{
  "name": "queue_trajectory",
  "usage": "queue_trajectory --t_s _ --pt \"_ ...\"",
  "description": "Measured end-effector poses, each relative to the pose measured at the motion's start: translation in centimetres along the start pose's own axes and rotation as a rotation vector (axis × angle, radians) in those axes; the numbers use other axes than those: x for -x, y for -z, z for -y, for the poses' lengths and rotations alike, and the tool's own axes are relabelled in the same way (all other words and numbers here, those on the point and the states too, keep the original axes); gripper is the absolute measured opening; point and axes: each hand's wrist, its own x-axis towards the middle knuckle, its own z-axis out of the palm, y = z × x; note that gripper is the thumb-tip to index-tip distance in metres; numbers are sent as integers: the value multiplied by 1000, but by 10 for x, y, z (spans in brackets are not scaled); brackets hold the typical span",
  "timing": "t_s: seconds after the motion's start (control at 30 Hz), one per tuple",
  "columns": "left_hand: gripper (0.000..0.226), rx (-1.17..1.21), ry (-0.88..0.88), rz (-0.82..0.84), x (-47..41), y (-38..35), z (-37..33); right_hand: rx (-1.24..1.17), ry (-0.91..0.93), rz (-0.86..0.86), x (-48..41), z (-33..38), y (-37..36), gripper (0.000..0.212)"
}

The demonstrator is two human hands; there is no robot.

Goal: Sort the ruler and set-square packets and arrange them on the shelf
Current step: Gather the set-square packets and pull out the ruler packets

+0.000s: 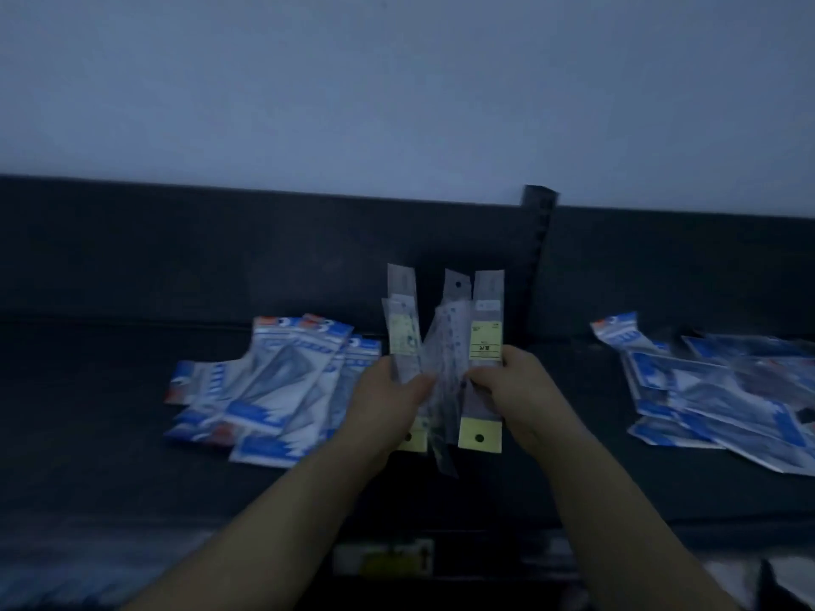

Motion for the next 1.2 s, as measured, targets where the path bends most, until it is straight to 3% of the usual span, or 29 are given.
queue_trajectory --t_s 0.57,0.9,1.2 --pt "17 8 142 -460 101 324 15 46 152 477 81 60 -331 16" --pt "16 -107 127 -719 94 473 17 4 178 737 69 107 -500 20" --pt "14 -159 127 -897 67 586 23 39 215 824 52 142 -630 15"
